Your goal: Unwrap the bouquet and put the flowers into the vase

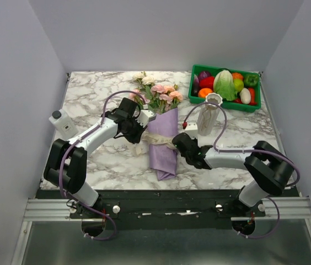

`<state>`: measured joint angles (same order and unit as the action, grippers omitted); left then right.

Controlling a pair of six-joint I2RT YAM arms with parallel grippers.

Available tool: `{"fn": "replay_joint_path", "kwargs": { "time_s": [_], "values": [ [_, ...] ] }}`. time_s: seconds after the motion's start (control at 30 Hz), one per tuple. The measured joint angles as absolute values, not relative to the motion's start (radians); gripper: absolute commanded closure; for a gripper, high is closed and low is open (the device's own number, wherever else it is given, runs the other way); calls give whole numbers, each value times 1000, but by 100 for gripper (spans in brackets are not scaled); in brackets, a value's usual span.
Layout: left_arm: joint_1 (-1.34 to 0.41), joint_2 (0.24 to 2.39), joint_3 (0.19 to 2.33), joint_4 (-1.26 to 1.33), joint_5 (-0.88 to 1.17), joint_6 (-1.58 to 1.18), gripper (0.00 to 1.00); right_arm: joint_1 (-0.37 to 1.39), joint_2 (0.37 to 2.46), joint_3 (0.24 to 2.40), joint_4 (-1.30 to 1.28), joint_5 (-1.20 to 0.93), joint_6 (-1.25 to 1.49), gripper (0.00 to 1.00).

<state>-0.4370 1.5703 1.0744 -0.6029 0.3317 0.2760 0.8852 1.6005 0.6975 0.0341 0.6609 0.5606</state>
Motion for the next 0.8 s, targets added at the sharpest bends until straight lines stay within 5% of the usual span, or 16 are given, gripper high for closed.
{"fn": "replay_joint_path", "kwargs": {
  "time_s": [0.53,0.8],
  "values": [
    [-136,1415,1177,-744,286,309,100,887,1002,676,-487,864,841,99],
    [83,1253,1174,-841,190,406,100,672,841,733,-710,960,897,99]
  ]
}}
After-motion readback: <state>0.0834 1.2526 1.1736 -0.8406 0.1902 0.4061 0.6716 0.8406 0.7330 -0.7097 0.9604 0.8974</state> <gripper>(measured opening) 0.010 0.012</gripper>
